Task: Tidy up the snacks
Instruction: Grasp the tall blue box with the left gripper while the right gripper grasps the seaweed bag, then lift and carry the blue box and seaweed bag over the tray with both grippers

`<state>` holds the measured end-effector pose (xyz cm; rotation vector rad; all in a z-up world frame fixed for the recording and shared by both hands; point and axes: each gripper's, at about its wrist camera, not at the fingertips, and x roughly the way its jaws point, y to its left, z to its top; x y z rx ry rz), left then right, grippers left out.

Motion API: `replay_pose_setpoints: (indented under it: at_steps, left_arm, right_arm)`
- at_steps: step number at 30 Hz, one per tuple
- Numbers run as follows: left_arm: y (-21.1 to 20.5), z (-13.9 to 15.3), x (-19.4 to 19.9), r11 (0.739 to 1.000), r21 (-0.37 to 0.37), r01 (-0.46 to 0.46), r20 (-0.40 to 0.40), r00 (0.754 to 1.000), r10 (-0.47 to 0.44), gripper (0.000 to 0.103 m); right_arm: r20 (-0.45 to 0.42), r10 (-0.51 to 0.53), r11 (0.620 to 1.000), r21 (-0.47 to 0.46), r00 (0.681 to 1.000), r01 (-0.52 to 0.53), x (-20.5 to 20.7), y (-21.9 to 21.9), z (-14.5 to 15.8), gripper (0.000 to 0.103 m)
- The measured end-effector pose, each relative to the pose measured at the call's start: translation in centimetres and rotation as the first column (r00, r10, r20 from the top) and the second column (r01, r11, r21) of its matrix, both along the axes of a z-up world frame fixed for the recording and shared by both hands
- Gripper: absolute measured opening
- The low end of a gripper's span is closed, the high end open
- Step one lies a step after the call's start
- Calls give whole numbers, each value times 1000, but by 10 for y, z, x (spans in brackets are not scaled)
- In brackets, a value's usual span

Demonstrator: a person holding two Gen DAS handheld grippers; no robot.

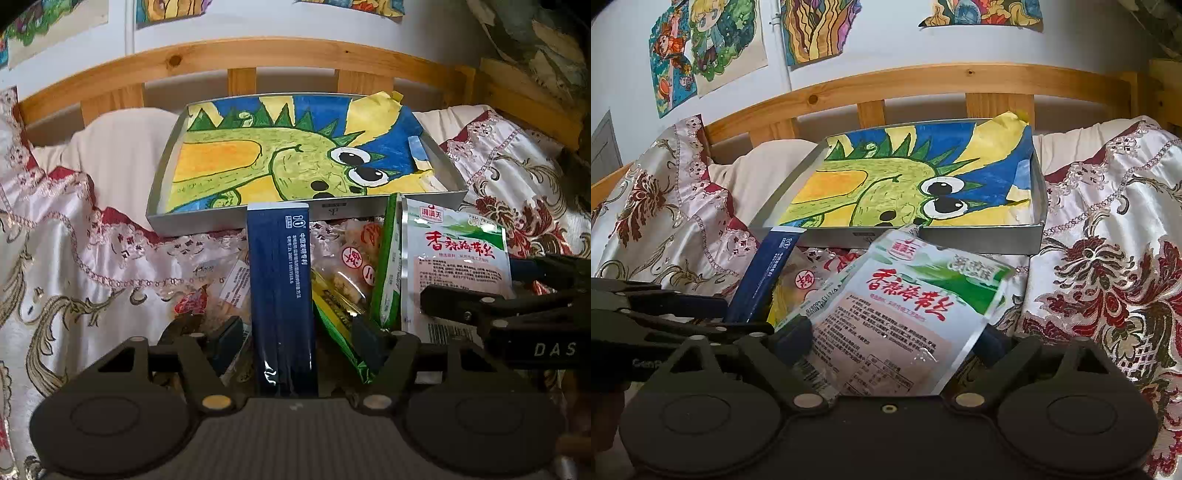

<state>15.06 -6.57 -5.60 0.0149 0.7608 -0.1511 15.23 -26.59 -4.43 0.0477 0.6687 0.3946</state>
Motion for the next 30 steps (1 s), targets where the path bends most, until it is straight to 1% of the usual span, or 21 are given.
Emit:
replay_pose_setpoints:
  at_steps: [1, 3, 4, 5, 7, 9, 12, 13, 18, 20, 24, 28, 30]
  left_arm:
    - [2, 0, 1, 1000, -17, -4, -5, 1000, 4, 63]
    - [7, 1, 3, 999, -49, -14, -16, 1000, 13, 59]
    - [8, 1, 3, 998, -58, -22, -18, 1000, 21, 54]
    - [10, 1, 3, 998, -62, -32, -20, 999, 31, 52]
    - [13, 1, 3, 997, -59, -47, -28, 999, 46, 38]
    - [15, 0, 3, 997, -55, -50, -35, 998, 48, 38]
    - [15, 0, 3, 997, -57, -54, -37, 998, 52, 38]
    - [13, -1, 4, 997, -50, -55, -38, 998, 53, 39]
    - [7, -4, 7, 999, -7, -42, -54, 998, 42, 40]
    - [8, -5, 6, 999, -17, -47, -51, 998, 46, 40]
    - [14, -3, 3, 997, -52, -61, -63, 996, 58, 34]
    - [16, 3, -2, 994, -84, -75, -73, 995, 69, 31]
    - [16, 6, -6, 992, -100, -77, -77, 995, 70, 31]
  right_arm:
    - [0, -1, 1000, 4, 1000, 1, -1, -1, 0, 87]
    - [-1, -5, 1000, 13, 1000, 5, -1, -3, 2, 81]
    - [-3, -8, 1000, 18, 1000, 8, -1, -4, 2, 80]
    - [-6, -9, 1000, 25, 1000, 9, -1, -6, 3, 77]
    - [-11, -8, 999, 38, 1000, 9, -2, -8, 4, 73]
    - [-13, -6, 999, 46, 1000, 7, -2, -9, 5, 65]
    - [-9, -6, 999, 47, 1000, 7, -4, -9, 7, 61]
    - [-11, -7, 999, 52, 1000, 7, -5, -9, 8, 61]
    - [-35, -16, 995, 95, 999, 19, -8, -15, 11, 50]
    - [-26, -15, 995, 95, 1000, 18, -10, -17, 13, 47]
    - [-12, 0, 994, 112, 1000, 1, -15, -21, 18, 36]
    - [13, 21, 992, 124, 1000, -23, -21, -22, 26, 29]
    - [30, 37, 991, 131, 999, -41, -25, -23, 30, 20]
